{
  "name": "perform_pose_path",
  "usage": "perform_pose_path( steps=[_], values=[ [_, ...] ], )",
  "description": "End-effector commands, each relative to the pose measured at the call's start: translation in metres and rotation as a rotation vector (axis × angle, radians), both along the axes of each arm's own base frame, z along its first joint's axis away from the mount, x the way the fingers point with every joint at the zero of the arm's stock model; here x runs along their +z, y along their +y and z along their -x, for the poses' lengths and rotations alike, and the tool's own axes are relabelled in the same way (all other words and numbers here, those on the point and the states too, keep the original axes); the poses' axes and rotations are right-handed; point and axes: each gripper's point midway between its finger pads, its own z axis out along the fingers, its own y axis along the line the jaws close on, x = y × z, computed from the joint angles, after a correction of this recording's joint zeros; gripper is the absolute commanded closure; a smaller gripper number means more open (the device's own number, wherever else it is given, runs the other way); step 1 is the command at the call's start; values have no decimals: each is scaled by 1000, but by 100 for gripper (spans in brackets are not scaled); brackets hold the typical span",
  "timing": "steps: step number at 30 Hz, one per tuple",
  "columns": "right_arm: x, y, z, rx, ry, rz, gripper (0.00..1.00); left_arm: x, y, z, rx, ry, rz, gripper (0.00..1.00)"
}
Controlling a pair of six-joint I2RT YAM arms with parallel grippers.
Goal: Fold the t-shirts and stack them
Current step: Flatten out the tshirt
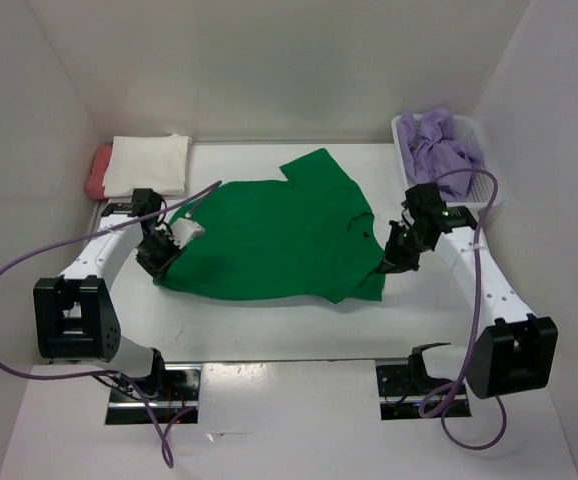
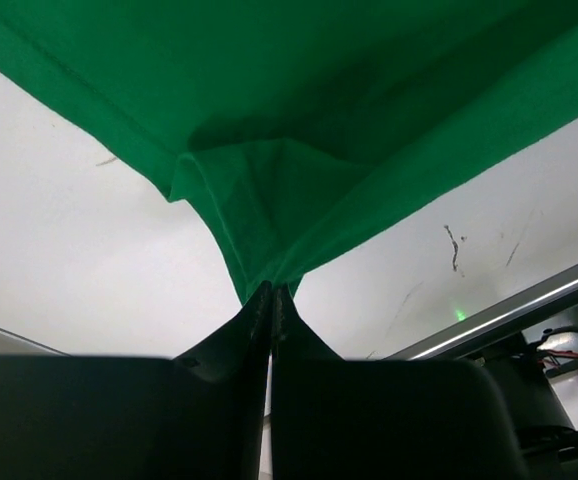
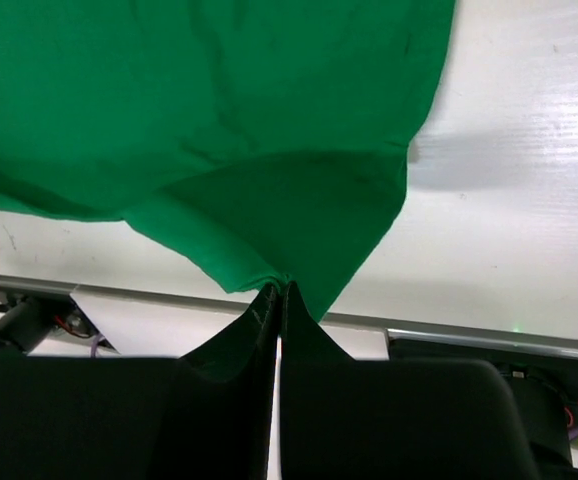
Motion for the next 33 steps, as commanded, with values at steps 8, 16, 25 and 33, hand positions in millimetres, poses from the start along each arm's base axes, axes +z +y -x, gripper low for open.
perform_pose_path(
  steps=[8,16,25,33],
  values=[
    [279,-41,-261,-93,-834,21,100,318,-15,-277,250,-1015,279,100],
    [357,-49,-272,-141,-1084,-27,100,415,-35,-281,153,-1291,347,100],
    [281,-51,-268,-103,-862,26,100,344,-36,-277,61,-1143,273,100],
    [185,-55,-176,-85,-650,79,100,214,-24,-221,-31,-893,125,100]
  ],
)
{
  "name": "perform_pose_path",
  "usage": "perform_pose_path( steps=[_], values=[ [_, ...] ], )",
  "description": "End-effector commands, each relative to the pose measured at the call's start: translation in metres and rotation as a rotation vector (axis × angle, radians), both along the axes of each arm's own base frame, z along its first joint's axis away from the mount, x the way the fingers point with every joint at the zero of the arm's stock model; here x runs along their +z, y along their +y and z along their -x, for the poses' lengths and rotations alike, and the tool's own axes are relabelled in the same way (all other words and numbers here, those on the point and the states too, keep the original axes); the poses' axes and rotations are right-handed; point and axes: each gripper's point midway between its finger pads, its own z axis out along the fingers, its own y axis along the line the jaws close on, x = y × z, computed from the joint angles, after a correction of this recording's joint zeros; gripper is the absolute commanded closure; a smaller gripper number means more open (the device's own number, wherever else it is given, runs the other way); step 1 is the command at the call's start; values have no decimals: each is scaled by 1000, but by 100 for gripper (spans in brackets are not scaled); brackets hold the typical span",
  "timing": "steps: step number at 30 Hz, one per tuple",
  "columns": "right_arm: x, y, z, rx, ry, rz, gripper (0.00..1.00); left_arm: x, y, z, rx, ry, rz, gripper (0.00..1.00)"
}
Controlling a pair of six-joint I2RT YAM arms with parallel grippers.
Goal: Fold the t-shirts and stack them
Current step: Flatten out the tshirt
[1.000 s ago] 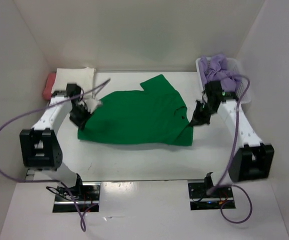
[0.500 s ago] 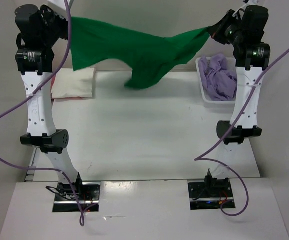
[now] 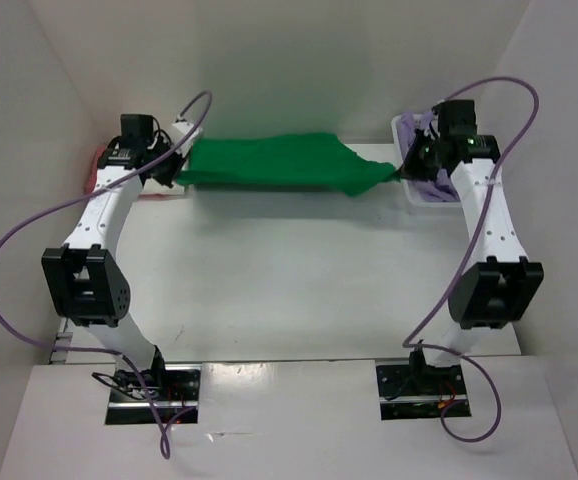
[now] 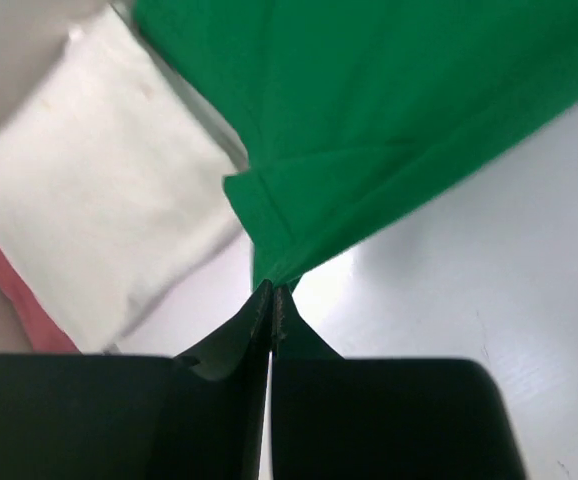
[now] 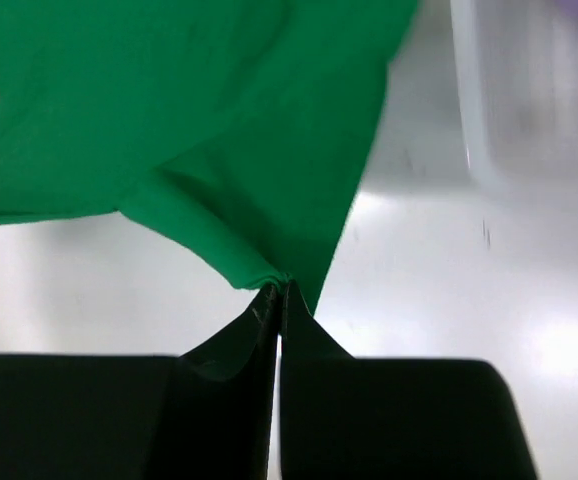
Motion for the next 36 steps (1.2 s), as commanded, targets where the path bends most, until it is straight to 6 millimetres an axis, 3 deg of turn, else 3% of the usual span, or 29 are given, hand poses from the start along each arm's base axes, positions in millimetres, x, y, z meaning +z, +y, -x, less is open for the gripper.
perform_pose_path(
  steps=[1,3,4,5,6,7,8,11,13,20,26,30,32,36],
  values=[
    [36,-4,52,2,-131,28,100,25,8,40,-54,-91,-101,100],
    [6,7,87,24,-39,8,100,12,11,68,-57,-34,-129,100],
    [-7,11,97,24,1,-3,100,-16,11,90,-71,68,-131,100],
    [-19,17,108,31,41,-26,100,-28,11,102,-81,125,-134,100],
    [-49,19,128,29,125,-44,100,-42,11,113,-92,183,-137,100],
    [-63,23,138,32,168,-66,100,-58,12,128,-108,252,-142,100],
    [-92,30,155,36,260,-108,100,-84,11,146,-114,335,-136,100],
    [-125,35,182,31,363,-145,100,-115,12,173,-117,437,-136,100],
    [-130,35,195,20,398,-140,100,-134,12,194,-114,516,-124,100],
    [-156,31,215,8,517,-118,100,-154,13,236,-118,666,-126,100],
    [-153,33,230,22,559,-110,100,-149,27,258,-108,726,-201,100],
    [-153,36,247,29,604,-99,100,-153,29,292,-150,796,-256,100],
    [-153,38,251,40,616,-95,100,-149,26,296,-172,764,-279,100],
    [-141,39,226,43,572,-97,100,-146,19,282,-178,723,-251,100]
  ],
)
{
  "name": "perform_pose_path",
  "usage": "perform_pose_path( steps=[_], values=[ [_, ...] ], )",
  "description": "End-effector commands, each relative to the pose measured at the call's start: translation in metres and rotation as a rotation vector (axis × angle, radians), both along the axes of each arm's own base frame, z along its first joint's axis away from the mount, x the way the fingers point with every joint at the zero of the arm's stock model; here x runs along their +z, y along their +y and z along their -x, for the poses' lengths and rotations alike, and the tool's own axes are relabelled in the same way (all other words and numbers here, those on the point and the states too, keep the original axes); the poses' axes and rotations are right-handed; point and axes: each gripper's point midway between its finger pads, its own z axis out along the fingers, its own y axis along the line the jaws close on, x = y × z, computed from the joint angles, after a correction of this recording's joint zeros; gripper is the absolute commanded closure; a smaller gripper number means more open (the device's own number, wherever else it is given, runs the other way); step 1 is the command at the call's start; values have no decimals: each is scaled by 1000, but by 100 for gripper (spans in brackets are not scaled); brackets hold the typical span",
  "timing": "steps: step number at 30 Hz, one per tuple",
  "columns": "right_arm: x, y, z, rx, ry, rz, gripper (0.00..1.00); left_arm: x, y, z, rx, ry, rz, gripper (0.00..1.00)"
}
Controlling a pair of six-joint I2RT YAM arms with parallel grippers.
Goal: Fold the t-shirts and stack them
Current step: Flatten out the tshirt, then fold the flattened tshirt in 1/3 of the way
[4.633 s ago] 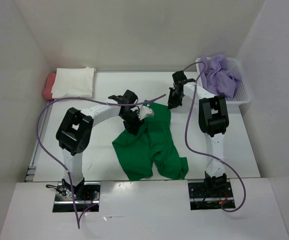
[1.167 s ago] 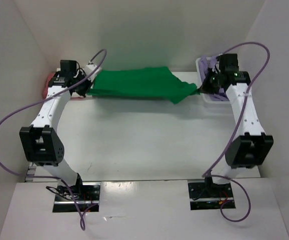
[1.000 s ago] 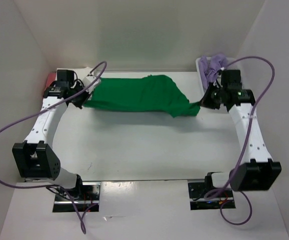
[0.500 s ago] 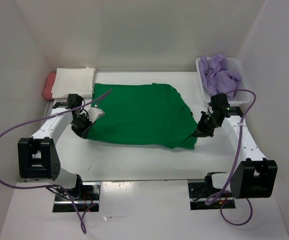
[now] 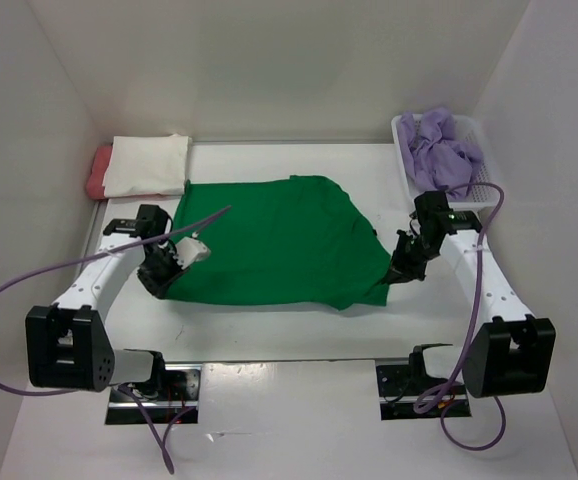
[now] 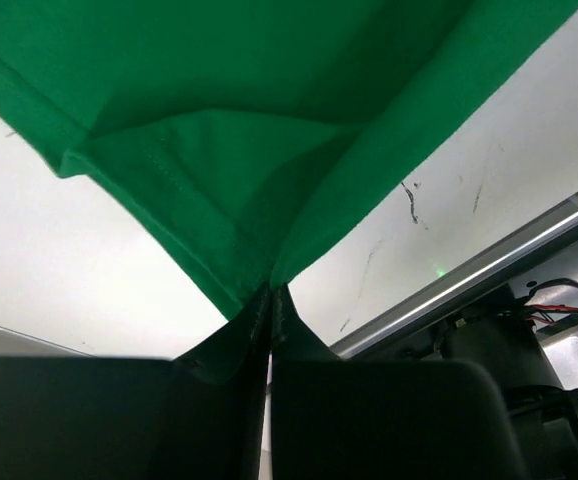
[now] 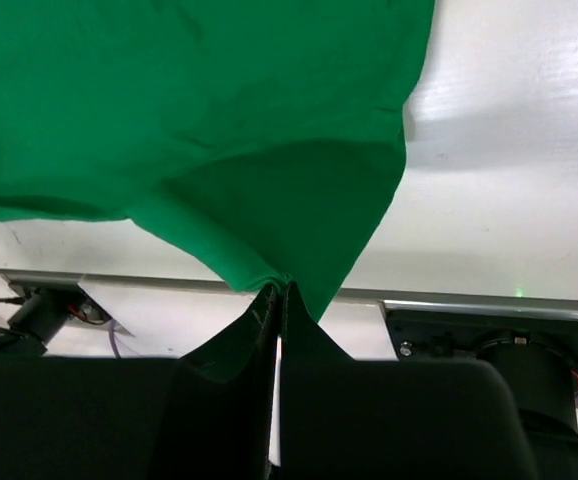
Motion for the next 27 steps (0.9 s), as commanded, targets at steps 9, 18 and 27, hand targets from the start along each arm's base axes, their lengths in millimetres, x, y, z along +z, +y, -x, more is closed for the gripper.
perform_pose_path(
  steps=[9,18,27],
  values=[
    [7,8,-139,105,-215,28,100,4,9,-101,227,-189,10,100],
    [-33,11,-194,162,-224,36,100,-11,14,-143,342,-229,-9,99],
    [-33,20,-219,188,-255,37,100,-24,18,-148,386,-227,-30,99]
  ],
)
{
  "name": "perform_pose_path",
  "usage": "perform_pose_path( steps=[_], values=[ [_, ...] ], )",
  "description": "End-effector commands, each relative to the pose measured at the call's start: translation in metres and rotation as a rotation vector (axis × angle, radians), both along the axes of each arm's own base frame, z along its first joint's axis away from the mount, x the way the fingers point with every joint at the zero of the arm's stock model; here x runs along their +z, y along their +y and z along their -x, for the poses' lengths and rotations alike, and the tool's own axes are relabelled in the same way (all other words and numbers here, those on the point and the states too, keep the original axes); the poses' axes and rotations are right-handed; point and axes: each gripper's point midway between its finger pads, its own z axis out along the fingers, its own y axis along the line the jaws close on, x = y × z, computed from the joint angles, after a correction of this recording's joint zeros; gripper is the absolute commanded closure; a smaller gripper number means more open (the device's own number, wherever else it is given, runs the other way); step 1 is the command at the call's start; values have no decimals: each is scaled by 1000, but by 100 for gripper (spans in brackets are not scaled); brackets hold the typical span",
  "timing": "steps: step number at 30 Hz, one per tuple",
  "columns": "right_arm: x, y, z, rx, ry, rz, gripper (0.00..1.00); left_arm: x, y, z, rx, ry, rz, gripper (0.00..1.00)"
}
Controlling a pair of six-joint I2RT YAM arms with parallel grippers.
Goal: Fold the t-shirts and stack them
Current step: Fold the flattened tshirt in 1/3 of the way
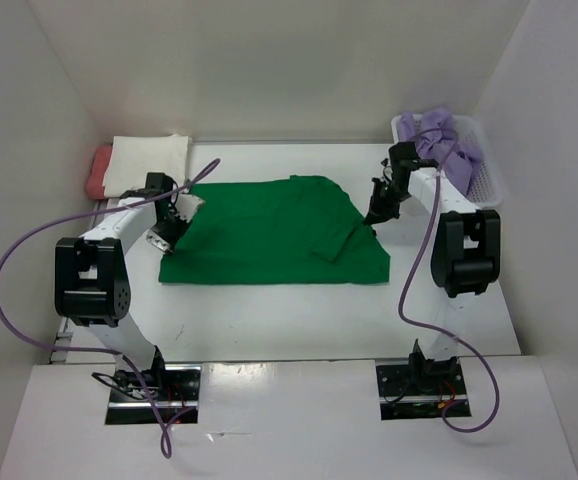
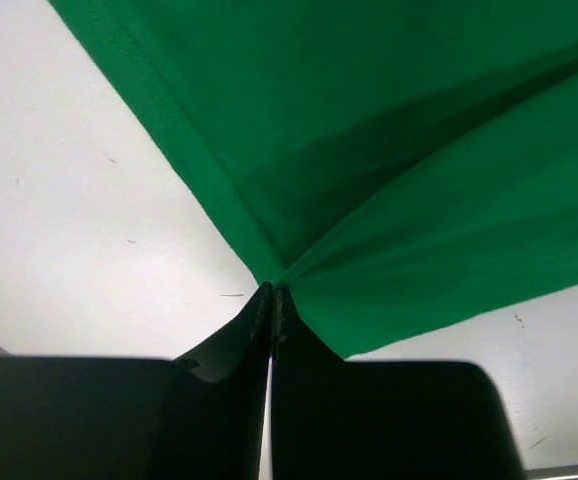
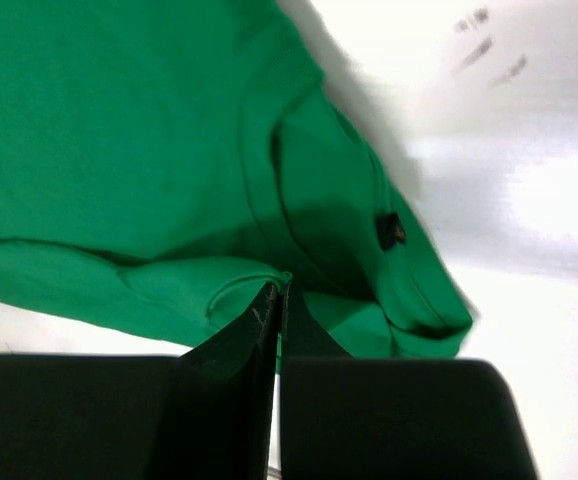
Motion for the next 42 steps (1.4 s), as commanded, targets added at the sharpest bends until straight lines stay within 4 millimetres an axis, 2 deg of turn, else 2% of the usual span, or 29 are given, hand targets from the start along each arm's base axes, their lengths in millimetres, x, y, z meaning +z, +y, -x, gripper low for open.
perform_pose_path(
  steps=[1,4,5,6,7,8,9,10,11,12,14,15,16,18,19,20,21,22,23,25,33,36,37,38,39,40,42],
  values=[
    [21,11,-31,39,-119,-8,100,3,4,-9,54,-42,-10,99],
    [15,16,-34,50,-101,-8,100,-1,7,-10,69,-43,-26,99],
    [19,15,-38,46,-116,0,100,-4,7,-9,69,-34,-26,99],
    [16,15,-41,46,-112,0,93,-4,7,-9,69,-33,-26,99],
    [10,13,-41,42,-101,11,67,-4,7,-9,69,-33,-26,96],
    [13,12,-42,39,-101,19,57,-7,6,-11,77,-34,-24,89],
    [12,8,-43,30,-103,40,48,-7,6,-11,78,-34,-24,77],
    [20,6,-41,10,-110,48,36,-7,8,-11,80,-34,-32,70],
    [25,3,-39,-6,-119,59,33,-7,13,-10,93,-34,-46,62],
    [46,-5,-36,-67,-164,90,31,-6,16,-10,97,-34,-58,49],
    [46,-22,-13,-170,-134,157,29,6,34,-10,154,-67,-89,45],
    [49,-30,-5,-250,-133,182,29,9,39,-7,169,-70,-89,43],
    [48,-32,20,-273,-115,176,29,13,44,-4,184,-81,-90,42],
    [44,-17,39,-302,-96,73,29,18,43,7,192,-78,-59,40],
    [33,-16,63,-316,-55,58,29,19,40,9,198,-82,-43,40],
    [30,-14,70,-330,-51,38,29,16,36,19,193,-50,-27,39],
    [25,-12,78,-344,-36,24,29,15,32,21,186,-41,-7,39],
    [15,-10,96,-372,-2,6,29,13,23,26,173,-29,39,39],
    [10,-10,98,-386,-5,-2,29,10,20,29,168,-18,56,37],
    [-8,-9,114,-405,53,-5,29,-6,18,36,167,32,66,37],
    [-46,-3,107,-434,104,-30,27,-46,14,42,158,151,86,37],
    [-58,-8,104,-447,115,7,27,-50,5,37,147,153,140,39],
    [-61,-8,105,-448,125,10,32,-53,2,40,133,175,152,41],
    [-63,-10,103,-451,121,18,36,-50,-2,35,127,162,180,45],
    [-68,-14,106,-466,139,23,40,-53,-4,37,126,175,190,54],
    [-70,-19,103,-483,136,21,54,-55,-4,37,127,189,191,61],
    [-72,-20,107,-492,155,-2,75,-58,-11,38,122,202,227,79]
  ],
)
